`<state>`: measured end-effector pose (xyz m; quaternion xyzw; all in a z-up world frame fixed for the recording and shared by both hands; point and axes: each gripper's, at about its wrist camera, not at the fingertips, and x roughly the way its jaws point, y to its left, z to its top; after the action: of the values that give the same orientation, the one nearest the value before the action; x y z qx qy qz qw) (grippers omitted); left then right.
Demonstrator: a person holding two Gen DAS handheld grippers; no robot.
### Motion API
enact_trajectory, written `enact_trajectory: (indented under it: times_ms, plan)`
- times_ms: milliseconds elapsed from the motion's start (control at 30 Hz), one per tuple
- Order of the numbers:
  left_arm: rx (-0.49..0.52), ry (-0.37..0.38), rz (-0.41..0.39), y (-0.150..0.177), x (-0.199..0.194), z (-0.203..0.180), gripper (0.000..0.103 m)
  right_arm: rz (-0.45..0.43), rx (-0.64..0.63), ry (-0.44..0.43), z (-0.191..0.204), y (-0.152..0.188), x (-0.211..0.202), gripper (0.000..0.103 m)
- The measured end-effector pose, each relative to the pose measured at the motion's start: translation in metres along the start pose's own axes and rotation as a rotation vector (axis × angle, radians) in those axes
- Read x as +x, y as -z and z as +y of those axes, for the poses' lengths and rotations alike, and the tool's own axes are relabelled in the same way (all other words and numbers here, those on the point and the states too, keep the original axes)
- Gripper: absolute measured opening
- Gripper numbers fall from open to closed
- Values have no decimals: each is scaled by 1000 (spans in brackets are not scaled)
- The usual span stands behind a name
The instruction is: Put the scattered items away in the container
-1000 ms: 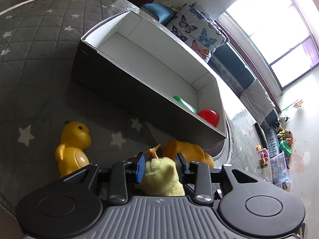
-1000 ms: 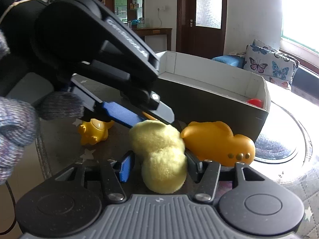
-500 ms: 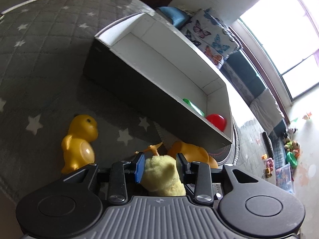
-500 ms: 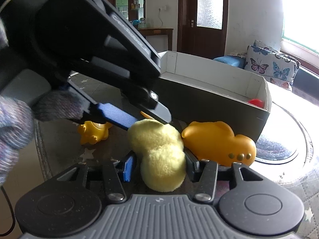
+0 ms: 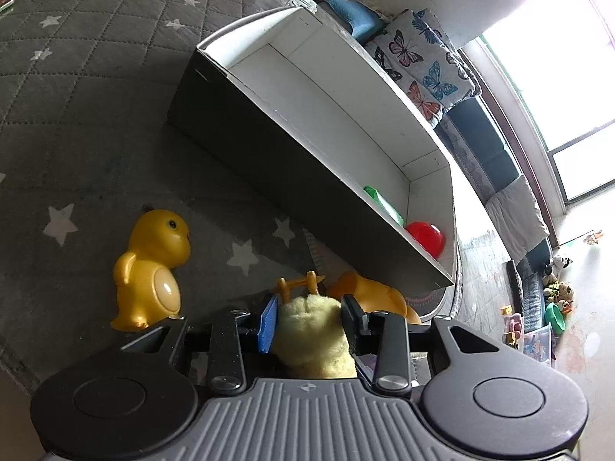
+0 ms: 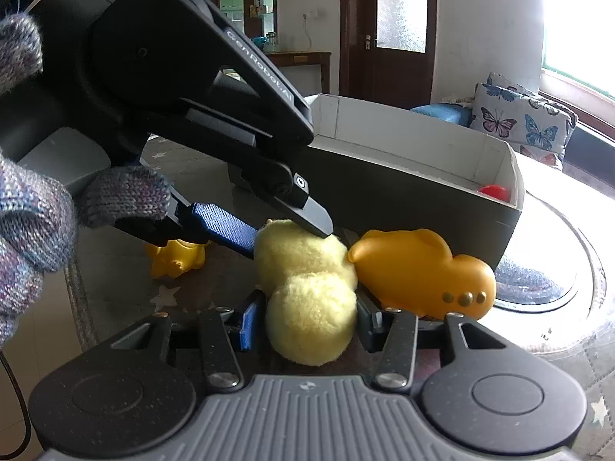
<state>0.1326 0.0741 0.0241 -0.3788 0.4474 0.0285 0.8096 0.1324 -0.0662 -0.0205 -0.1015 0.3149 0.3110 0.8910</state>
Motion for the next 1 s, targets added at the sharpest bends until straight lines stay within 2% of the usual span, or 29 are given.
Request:
enact_trajectory:
  times_ms: [267, 500, 767, 1000]
  plan:
    - [21, 17, -1, 1, -2, 2, 39, -4, 22, 0, 0, 2, 0, 44]
    - [46, 42, -44, 7, -29, -5, 39, -50, 14, -1, 12, -2, -19, 44]
    - [109, 109, -138, -9, -59, -35, 39, -171, -19, 39, 12, -31, -47, 44]
    - [139, 125, -200, -41, -55, -60, 39, -222, -42, 65, -6, -66, -32, 44]
